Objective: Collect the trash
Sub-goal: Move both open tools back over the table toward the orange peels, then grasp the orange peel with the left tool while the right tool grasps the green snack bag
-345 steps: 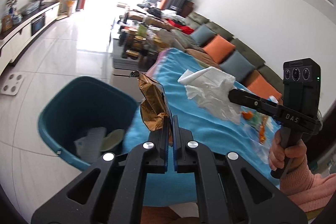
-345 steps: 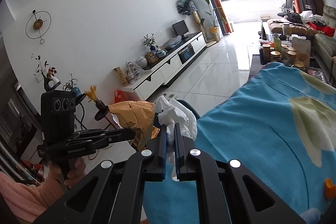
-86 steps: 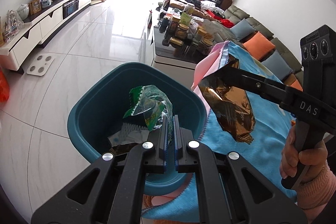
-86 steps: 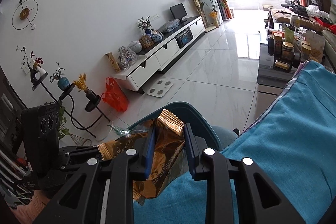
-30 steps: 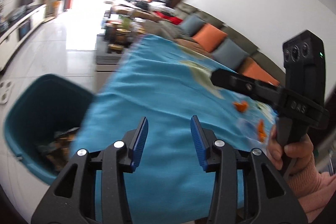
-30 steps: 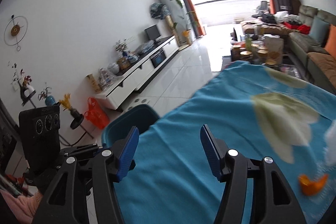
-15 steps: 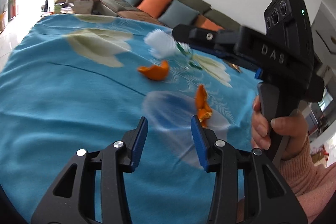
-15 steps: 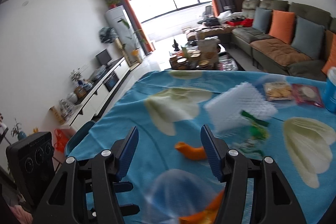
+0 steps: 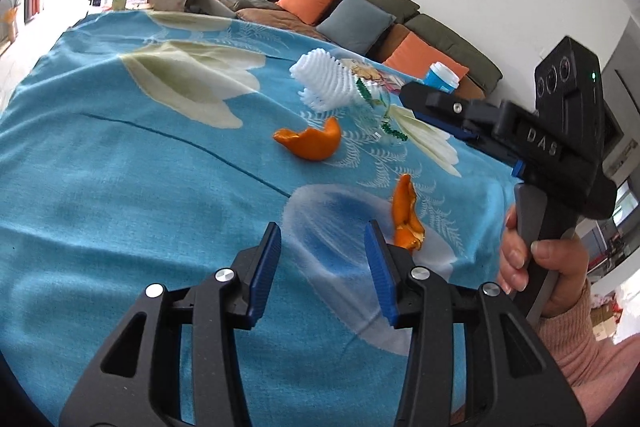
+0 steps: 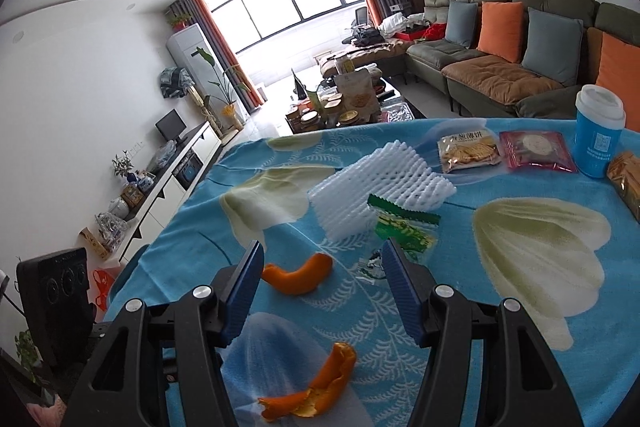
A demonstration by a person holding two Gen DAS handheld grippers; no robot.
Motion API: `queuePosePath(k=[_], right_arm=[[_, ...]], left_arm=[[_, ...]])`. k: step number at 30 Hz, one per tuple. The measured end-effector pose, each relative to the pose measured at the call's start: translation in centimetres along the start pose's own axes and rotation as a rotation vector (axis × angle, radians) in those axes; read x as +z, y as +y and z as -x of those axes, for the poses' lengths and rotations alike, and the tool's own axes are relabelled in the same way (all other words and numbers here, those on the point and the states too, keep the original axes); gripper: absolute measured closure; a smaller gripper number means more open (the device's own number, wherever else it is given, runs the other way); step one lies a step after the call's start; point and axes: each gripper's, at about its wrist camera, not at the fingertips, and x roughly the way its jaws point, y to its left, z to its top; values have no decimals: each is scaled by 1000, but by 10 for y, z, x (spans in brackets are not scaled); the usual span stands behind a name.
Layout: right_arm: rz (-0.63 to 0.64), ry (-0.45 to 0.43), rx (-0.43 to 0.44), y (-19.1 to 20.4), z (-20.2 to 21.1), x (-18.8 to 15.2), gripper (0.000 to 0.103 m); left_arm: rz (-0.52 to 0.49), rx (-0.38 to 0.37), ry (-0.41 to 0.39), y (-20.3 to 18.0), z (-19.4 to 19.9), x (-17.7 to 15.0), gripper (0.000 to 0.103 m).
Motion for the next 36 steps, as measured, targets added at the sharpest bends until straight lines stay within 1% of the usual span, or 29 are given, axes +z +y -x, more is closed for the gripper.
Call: queuePosePath(k=[14,23,27,33,35,36], right_arm=[[-18,41,-61,-24,-3,-5,44],[-43,56,-61,-35,-6,-5,44],[-43,68,-61,-38,-7,-5,44],[-44,88,-63,-40,-17,0,44],[-46,97,-76,-41,-23,4,44],[-46,101,-80,-41,-25,5,44]], left_arm=[[-24,-20,29,-5,-1,1,58],[-92,-51,63,-27,-9,-1,54],[-104,-62,77,-33,-13,-3,51],[-145,-97,101,-51,-22,-4,51],[-166,-91,107,-58,-25,-6,53],[-172,-88,114,-60,-27,-7,56]])
